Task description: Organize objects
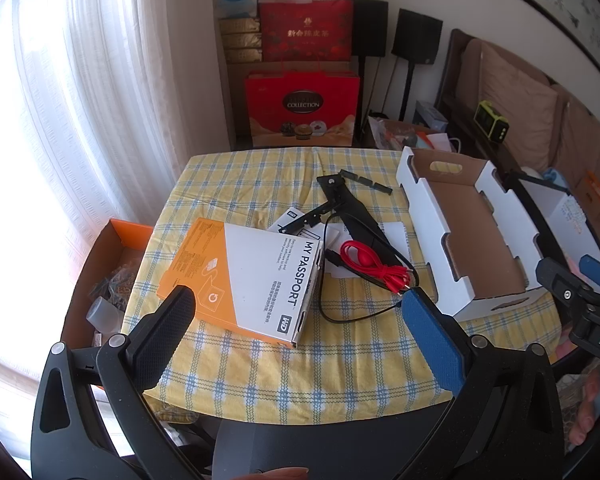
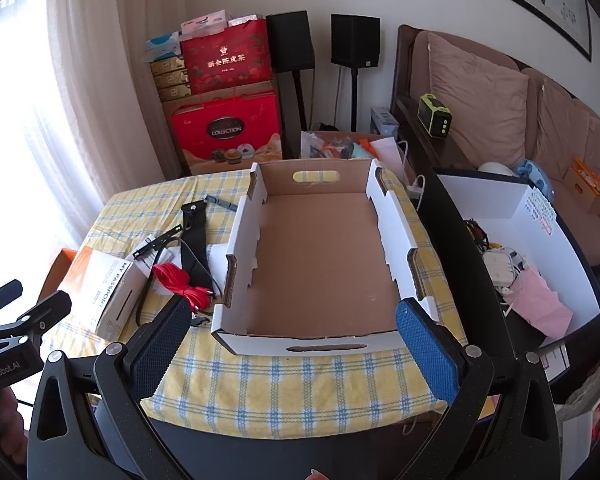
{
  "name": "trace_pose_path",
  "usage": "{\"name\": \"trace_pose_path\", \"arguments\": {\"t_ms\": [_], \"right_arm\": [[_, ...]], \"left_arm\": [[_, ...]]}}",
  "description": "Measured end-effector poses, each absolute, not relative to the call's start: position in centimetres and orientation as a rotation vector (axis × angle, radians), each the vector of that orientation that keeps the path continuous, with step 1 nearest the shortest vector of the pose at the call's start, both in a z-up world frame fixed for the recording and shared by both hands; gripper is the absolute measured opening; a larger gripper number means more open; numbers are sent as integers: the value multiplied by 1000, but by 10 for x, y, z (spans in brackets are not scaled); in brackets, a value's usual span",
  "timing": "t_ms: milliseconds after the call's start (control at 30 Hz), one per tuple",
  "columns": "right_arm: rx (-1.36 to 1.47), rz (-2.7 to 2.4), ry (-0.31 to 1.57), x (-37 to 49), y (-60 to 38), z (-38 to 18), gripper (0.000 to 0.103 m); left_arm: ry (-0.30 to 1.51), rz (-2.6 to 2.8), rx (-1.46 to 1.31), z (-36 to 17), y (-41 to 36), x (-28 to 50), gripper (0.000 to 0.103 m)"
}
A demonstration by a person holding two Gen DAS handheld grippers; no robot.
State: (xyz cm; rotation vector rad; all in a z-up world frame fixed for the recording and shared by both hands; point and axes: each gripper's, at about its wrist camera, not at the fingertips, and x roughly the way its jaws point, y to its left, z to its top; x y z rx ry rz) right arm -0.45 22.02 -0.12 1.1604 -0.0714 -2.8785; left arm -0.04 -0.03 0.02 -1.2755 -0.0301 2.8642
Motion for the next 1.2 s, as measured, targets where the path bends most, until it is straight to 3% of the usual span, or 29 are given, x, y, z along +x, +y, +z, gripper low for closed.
{"name": "trace_pose_path", "arguments": {"t_ms": [1200], "right_arm": [[1167,-2874,-72,-5,216,-4,103]], "left_arm": [[-29,2864,-1272,-1,0,-2,103]]}}
